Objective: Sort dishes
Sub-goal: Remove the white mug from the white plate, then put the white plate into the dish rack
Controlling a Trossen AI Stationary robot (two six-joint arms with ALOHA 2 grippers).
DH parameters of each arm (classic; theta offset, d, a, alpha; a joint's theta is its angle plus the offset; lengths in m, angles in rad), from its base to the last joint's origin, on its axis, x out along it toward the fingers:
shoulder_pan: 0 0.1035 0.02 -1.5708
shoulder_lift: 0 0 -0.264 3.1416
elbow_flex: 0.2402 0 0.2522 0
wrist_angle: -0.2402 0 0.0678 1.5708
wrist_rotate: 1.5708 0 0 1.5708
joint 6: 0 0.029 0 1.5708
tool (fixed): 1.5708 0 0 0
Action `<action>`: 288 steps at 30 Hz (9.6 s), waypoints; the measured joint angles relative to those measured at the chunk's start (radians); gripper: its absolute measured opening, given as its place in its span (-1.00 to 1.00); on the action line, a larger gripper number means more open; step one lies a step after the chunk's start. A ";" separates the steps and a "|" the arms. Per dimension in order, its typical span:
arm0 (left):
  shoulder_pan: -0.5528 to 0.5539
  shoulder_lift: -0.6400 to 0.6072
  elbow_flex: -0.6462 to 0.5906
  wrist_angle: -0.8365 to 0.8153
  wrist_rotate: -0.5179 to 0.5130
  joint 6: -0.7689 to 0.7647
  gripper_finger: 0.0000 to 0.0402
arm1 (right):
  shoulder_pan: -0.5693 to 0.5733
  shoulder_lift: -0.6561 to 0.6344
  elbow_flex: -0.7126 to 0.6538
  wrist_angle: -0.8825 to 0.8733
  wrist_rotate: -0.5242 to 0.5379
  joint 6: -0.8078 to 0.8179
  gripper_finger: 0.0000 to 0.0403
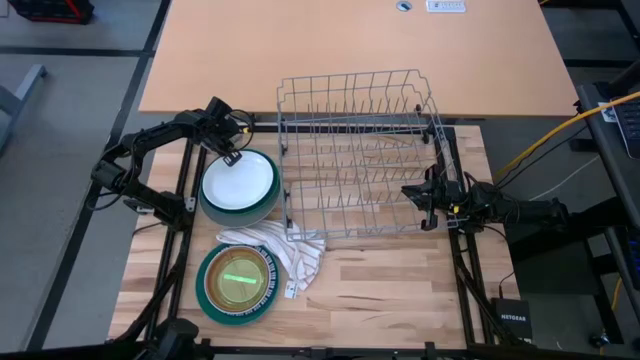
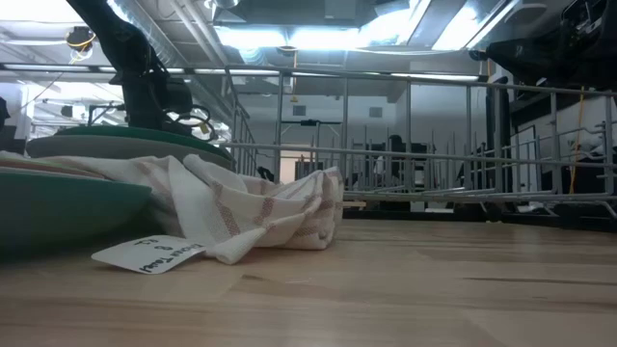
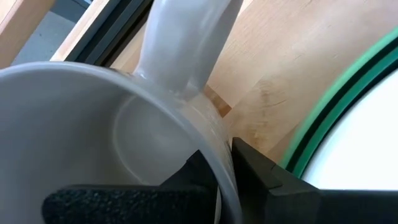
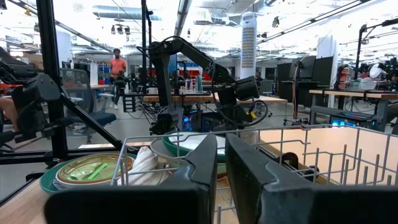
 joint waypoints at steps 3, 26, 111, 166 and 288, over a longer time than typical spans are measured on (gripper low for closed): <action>0.000 0.000 0.000 0.012 -0.004 0.041 -0.84 | 0.000 0.000 0.000 0.000 0.000 0.000 -0.81; 0.000 -0.006 0.000 0.003 -0.012 0.008 -0.19 | 0.000 0.000 0.000 0.000 0.000 0.000 -0.81; -0.995 -0.391 -0.025 -0.272 -0.027 -0.523 -0.45 | 0.000 0.002 0.000 0.059 0.037 0.131 -0.81; -1.067 -0.137 0.025 -0.329 -0.320 -0.504 -0.93 | 0.000 0.002 0.000 0.061 0.040 0.158 -0.81; -1.207 -0.174 0.536 -0.629 -0.232 -0.565 -1.00 | -0.138 1.946 1.653 -0.399 -0.420 -0.607 -0.22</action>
